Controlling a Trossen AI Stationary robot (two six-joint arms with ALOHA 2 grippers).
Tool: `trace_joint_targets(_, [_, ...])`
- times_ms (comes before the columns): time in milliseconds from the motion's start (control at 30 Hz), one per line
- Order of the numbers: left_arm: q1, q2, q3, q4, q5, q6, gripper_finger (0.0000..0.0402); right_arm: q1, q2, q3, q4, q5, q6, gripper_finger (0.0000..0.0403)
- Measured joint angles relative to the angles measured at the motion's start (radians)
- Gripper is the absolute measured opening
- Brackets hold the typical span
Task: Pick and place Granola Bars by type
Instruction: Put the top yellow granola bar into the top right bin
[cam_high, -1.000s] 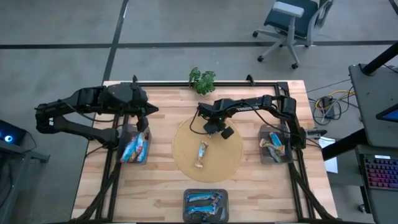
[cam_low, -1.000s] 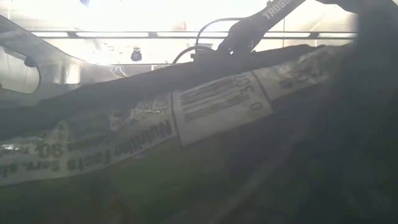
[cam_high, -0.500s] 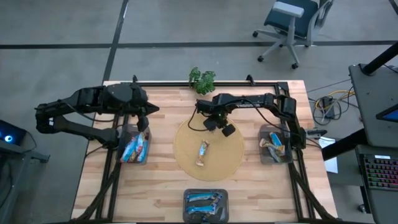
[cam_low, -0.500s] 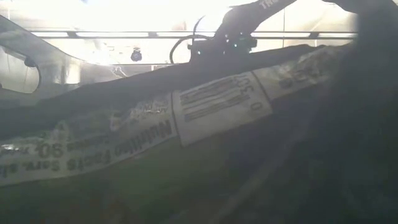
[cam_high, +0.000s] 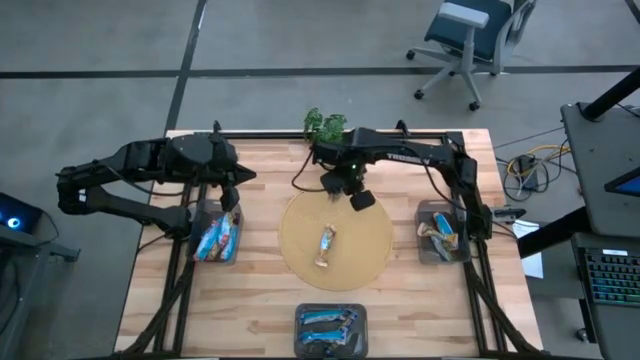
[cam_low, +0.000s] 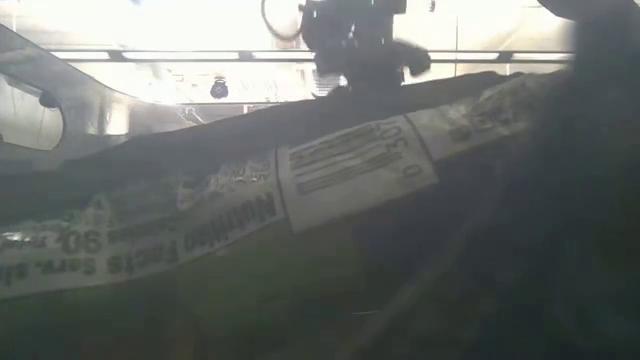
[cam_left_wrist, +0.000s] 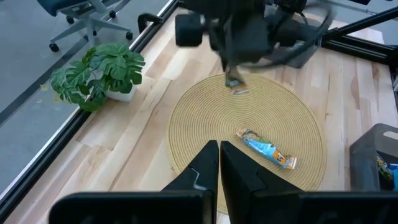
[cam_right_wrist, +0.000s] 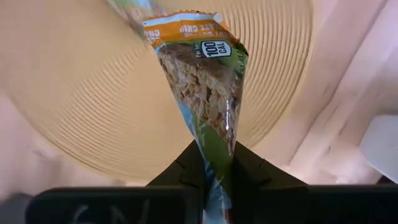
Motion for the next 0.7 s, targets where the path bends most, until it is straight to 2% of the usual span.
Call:
trace_joint_targets(133, [0.000,0.000,0.000,0.000,0.000,0.000,0.0000,0.004,-0.031,0.070,-0.019,-0.075,0.078,0.0033])
trace_joint_targets(300, [0.000,0.000,0.000,0.001,0.000,0.000,0.0000,0.024,-0.084,0.109,-0.033,-0.081,0.142,0.0033])
trace_joint_targets(700, [0.000,0.000,0.000,0.001,0.000,0.001,0.0000,0.063,-0.279,0.110,-0.046,-0.076,0.273,0.0033])
